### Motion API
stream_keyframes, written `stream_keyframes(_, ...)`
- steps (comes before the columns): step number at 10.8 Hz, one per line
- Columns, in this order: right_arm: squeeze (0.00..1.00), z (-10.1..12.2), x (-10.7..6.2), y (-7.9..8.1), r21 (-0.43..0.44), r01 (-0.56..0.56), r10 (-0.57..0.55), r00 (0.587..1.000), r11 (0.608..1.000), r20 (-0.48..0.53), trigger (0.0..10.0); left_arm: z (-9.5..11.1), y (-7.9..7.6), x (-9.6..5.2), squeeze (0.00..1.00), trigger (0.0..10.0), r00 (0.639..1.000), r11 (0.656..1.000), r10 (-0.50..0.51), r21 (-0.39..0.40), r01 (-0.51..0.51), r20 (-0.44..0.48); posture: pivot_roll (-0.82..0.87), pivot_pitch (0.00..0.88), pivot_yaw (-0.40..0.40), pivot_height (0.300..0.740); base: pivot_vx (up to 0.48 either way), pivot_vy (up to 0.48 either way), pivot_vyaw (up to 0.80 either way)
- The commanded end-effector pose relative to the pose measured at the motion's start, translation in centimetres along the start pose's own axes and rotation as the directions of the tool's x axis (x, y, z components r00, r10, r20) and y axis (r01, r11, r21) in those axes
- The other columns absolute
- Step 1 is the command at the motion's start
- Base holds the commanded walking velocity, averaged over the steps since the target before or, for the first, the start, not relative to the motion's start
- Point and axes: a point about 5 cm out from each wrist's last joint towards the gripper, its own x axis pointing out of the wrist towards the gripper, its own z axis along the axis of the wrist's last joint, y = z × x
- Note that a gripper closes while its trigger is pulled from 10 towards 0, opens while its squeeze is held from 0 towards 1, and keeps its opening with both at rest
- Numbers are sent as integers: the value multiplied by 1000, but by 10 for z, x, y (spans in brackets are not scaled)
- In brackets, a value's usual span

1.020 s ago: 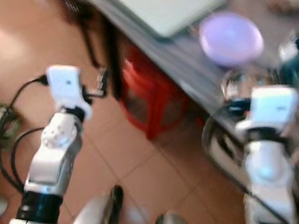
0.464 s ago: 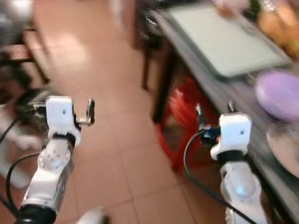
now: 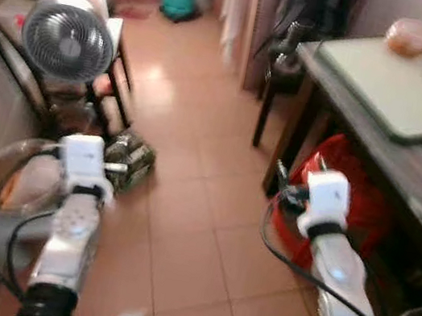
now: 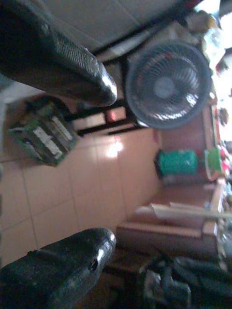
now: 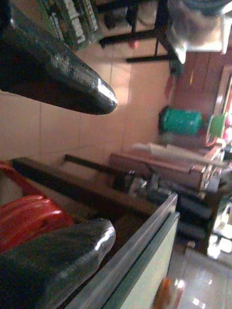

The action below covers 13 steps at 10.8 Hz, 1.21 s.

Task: Setting the table

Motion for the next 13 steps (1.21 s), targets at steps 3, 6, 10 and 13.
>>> stream_keyframes(3,0,13,14,6,-22,57,-57,998,998,2,10000,6,14,0,0,10000,999,997,35,64,-37,32,-6,99,52,740,449,90,0)
stream_keyframes(6,0,21,10,14,20,-6,5,998,1000,55,10000,-2,13,-6,0,10000,998,997,62,47,-62,-8,8,107,33,740,472,0,0)
stream_keyframes(10,0,22,8,17,22,-27,26,997,999,72,10000,-3,12,-9,0,10000,992,989,129,78,-129,2,5,79,12,740,115,0,800)
stream_keyframes(13,0,11,3,10,45,6,-7,999,999,33,10000,-6,4,-7,0,10000,995,994,96,60,-95,-11,2,47,-9,740,0,0,800)
